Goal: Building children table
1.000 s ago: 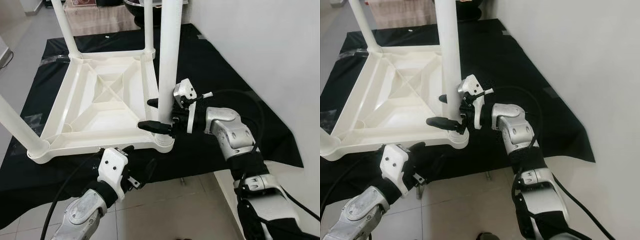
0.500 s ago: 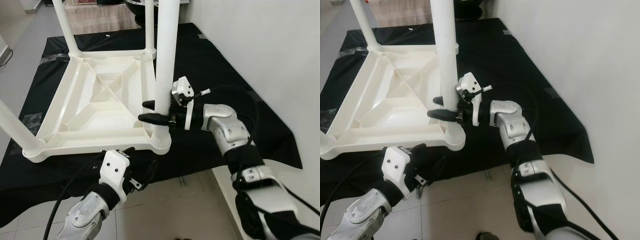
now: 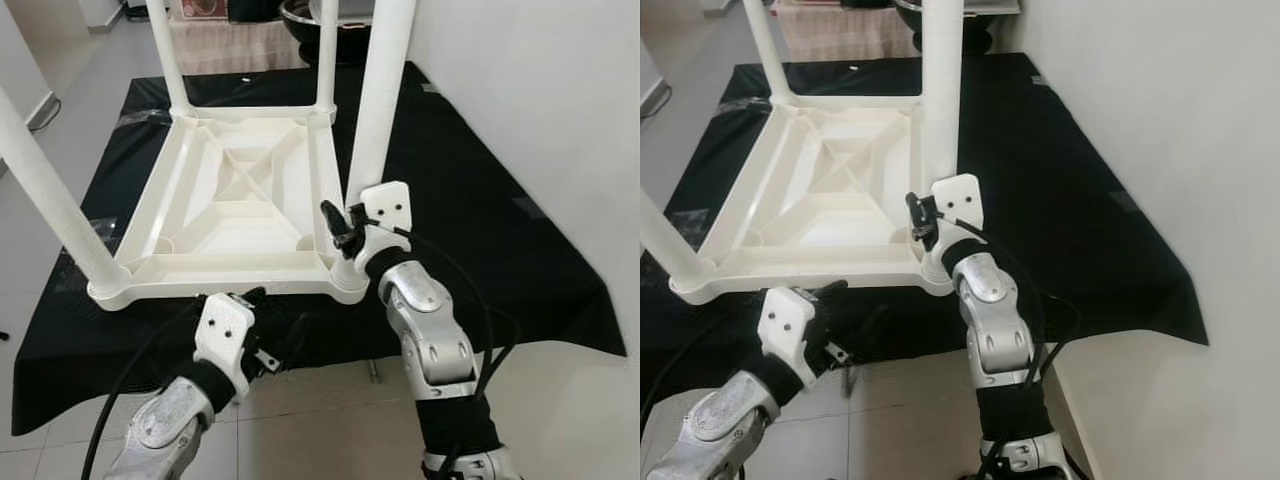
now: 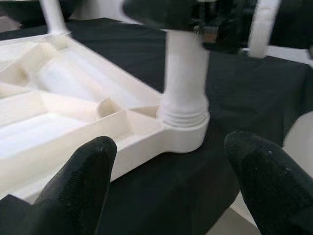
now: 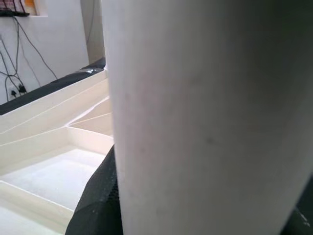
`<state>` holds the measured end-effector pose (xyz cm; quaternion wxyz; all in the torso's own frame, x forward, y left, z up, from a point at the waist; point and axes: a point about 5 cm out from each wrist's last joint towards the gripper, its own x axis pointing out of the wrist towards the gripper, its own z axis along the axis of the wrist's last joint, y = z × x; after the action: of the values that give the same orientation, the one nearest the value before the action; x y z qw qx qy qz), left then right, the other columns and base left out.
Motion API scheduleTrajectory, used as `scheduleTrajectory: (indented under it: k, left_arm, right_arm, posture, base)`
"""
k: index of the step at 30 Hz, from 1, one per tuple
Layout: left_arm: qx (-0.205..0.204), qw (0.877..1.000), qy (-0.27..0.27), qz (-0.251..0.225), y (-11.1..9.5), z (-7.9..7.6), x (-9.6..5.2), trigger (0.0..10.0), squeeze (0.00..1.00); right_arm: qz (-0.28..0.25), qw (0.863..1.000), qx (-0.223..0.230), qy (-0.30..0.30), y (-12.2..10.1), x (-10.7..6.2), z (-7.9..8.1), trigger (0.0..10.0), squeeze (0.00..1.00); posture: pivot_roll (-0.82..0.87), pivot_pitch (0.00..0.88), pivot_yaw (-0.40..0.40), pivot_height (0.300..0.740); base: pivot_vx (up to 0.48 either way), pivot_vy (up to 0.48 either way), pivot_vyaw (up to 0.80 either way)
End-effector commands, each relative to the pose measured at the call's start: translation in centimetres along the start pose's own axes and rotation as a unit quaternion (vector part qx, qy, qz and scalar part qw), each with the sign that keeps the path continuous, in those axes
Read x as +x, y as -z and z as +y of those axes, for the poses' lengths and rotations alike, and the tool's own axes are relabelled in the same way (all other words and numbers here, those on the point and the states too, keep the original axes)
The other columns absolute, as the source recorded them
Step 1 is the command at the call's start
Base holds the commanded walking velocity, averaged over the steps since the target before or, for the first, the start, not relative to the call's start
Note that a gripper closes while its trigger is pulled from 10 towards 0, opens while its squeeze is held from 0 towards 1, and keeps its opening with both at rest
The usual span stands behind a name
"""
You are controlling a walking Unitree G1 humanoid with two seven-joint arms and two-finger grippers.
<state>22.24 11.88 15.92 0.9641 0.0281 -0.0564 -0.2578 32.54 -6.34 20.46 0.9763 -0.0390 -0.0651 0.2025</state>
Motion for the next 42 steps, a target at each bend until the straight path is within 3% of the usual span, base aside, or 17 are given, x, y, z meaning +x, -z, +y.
scheduleTrajectory:
  k: [1, 2, 3, 4, 10, 11, 12, 18, 22, 26, 30, 31, 32, 33, 34, 35, 42]
  left_arm:
    - [0.001, 1.0, -0.003, 0.011, 0.6, 0.1, -0.1, 10.0, 0.0]
    - [0.002, 1.0, -0.004, 0.011, 0.6, 0.2, -0.2, 10.0, 0.0]
    - [0.002, 1.0, -0.004, 0.011, 0.6, 0.2, -0.2, 10.0, 0.0]
    - [0.003, 1.0, -0.005, 0.012, 0.6, 0.2, -0.2, 10.0, 0.0]
    - [0.005, 1.0, -0.006, 0.012, 0.5, 0.2, -0.4, 10.0, 0.0]
    - [0.005, 1.0, -0.004, 0.012, 0.5, 0.1, -0.4, 10.0, 0.0]
    - [0.004, 1.0, -0.002, 0.012, 0.4, 0.0, -0.4, 10.0, 0.0]
    - [0.004, 1.0, 0.006, 0.013, 0.2, -0.5, -0.9, 10.0, 0.0]
    - [0.002, 1.0, 0.02, 0.016, 0.1, -0.9, -1.1, 10.0, 0.0]
    - [-0.024, 0.998, 0.054, 0.019, -0.3, -1.7, -2.2, 10.0, 0.0]
    - [-0.028, 0.997, 0.073, 0.023, -0.5, -2.2, -2.8, 10.0, 0.0]
    - [-0.031, 0.996, 0.077, 0.026, -0.5, -2.4, -3.2, 10.0, 0.0]
    - [-0.033, 0.996, 0.078, 0.029, -0.5, -2.6, -3.4, 10.0, 0.0]
    - [-0.035, 0.996, 0.076, 0.033, -0.4, -2.6, -3.7, 10.0, 0.0]
    - [-0.035, 0.996, 0.076, 0.033, -0.4, -2.6, -3.7, 10.0, 0.0]
    - [-0.035, 0.996, 0.072, 0.035, -0.4, -2.7, -3.9, 10.0, 0.0]
    - [-0.025, 0.998, 0.054, 0.036, -0.5, -2.4, -4.2, 10.0, 0.0]
  right_arm:
    - [0.029, 0.999, 0.019, -0.039, 1.1, 0.5, 2.3, 10.0, 0.0]
    - [0.024, 0.998, 0.02, -0.05, 0.7, 0.4, 2.5, 10.0, 0.25]
    - [0.024, 0.998, 0.02, -0.05, 0.7, 0.4, 2.5, 10.0, 0.25]
    - [0.017, 0.997, 0.012, -0.074, 0.4, 0.5, 2.6, 10.0, 1.0]
    - [0.006, 0.965, 0.023, -0.261, -0.9, 0.8, 1.6, 10.0, 1.0]
    - [0.008, 0.958, 0.008, -0.285, -0.9, 0.9, 1.0, 10.0, 0.87]
    - [0.021, 0.947, 0.0, -0.32, -0.8, 1.0, 0.3, 10.0, 0.0]
    - [0.05, 0.908, -0.018, -0.415, -0.7, 1.0, -1.9, 10.0, 0.0]
    - [0.061, 0.894, -0.008, -0.444, -0.7, 1.3, -2.5, 10.0, 0.0]
    - [0.083, 0.865, 0.006, -0.495, -0.5, 1.6, -2.7, 10.0, 0.0]
    - [0.093, 0.856, 0.006, -0.508, -0.1, 1.8, -2.6, 10.0, 0.0]
    - [0.096, 0.852, 0.008, -0.514, 0.2, 1.8, -2.5, 8.8, 0.0]
    - [0.098, 0.848, 0.01, -0.52, 0.4, 1.9, -2.4, 8.8, 0.0]
    - [0.098, 0.848, 0.012, -0.521, 0.6, 2.0, -2.4, 1.4, 0.0]
    - [0.098, 0.848, 0.012, -0.521, 0.6, 2.0, -2.4, 1.4, 0.0]
    - [0.098, 0.849, 0.015, -0.519, 0.7, 2.0, -2.4, 0.0, 0.0]
    - [0.083, 0.864, 0.024, -0.495, 1.2, 2.5, -2.5, 0.0, 0.0]
  posture:
    - [-0.02, 0.114, -0.033, 0.74]
    - [-0.01, 0.113, -0.032, 0.74]
    - [-0.01, 0.113, -0.032, 0.74]
    - [-0.01, 0.11, -0.032, 0.74]
    - [0.0, 0.121, -0.035, 0.74]
    - [0.0, 0.124, -0.036, 0.74]
    - [0.01, 0.133, -0.036, 0.74]
    - [0.03, 0.156, -0.039, 0.74]
    - [0.04, 0.168, -0.044, 0.74]
    - [0.06, 0.186, -0.047, 0.74]
    - [0.06, 0.194, -0.046, 0.74]
    - [0.07, 0.201, -0.044, 0.74]
    - [0.07, 0.201, -0.044, 0.74]
    - [0.08, 0.207, -0.043, 0.74]
    - [0.08, 0.207, -0.043, 0.74]
    - [0.08, 0.209, -0.043, 0.74]
    - [0.08, 0.213, -0.035, 0.74]
  base:
    - [0.0, 0.0, 0.0]
    - [0.0, 0.0, 0.0]
    - [0.0, 0.0, 0.0]
    - [0.0, 0.0, 0.0]
    - [0.0, 0.0, 0.0]
    - [0.0, 0.0, 0.0]
    - [0.0, 0.0, 0.0]
    - [0.0, 0.0, 0.0]
    - [0.0, 0.0, 0.0]
    - [0.0, 0.0, 0.0]
    - [0.0, 0.0, 0.0]
    - [0.0, 0.0, 0.0]
    - [0.0, 0.0, 0.0]
    - [0.0, 0.0, 0.0]
    - [0.0, 0.0, 0.0]
    - [0.0, 0.0, 0.0]
    - [0.0, 0.0, 0.0]
